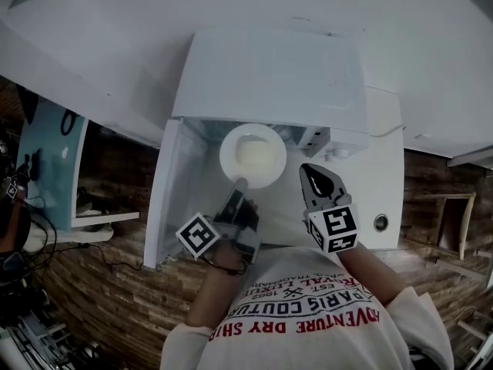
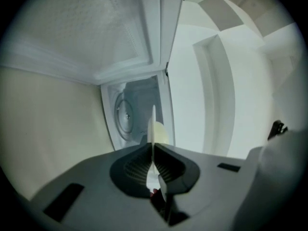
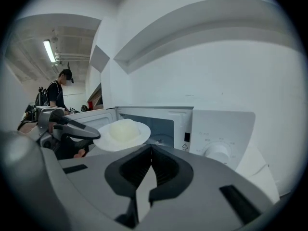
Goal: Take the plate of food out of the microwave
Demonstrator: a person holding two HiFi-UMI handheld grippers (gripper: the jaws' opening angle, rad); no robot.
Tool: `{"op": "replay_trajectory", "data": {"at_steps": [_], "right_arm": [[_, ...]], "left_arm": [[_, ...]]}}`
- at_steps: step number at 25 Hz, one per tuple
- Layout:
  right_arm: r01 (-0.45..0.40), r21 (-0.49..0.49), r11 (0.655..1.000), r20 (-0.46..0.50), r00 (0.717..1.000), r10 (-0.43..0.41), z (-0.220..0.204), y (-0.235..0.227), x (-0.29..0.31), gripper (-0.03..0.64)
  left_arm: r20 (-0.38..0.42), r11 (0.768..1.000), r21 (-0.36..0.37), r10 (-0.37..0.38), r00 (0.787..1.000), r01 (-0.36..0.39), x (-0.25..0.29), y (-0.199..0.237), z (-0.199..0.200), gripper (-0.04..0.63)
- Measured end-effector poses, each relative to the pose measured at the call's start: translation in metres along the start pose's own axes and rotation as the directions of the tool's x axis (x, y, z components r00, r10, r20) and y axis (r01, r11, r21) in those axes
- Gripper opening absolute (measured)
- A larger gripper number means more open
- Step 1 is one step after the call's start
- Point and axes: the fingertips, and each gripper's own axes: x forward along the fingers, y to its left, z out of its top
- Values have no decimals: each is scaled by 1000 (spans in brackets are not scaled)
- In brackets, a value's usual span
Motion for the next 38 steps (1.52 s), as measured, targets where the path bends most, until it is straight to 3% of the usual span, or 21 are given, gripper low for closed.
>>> {"op": "replay_trajectory", "data": {"at_steps": [14,38], "right_arm": [[47,-49,998,173,984,-38,62,-8,-29,11],[46,-60,997,184,982,-34,63,3,-37,11]], "left_arm": [[-23,995,27,-93,995,94,-11,-50,-11,17],[-13,992,20,-123,992,123,-22,-55,-6,17]]}}
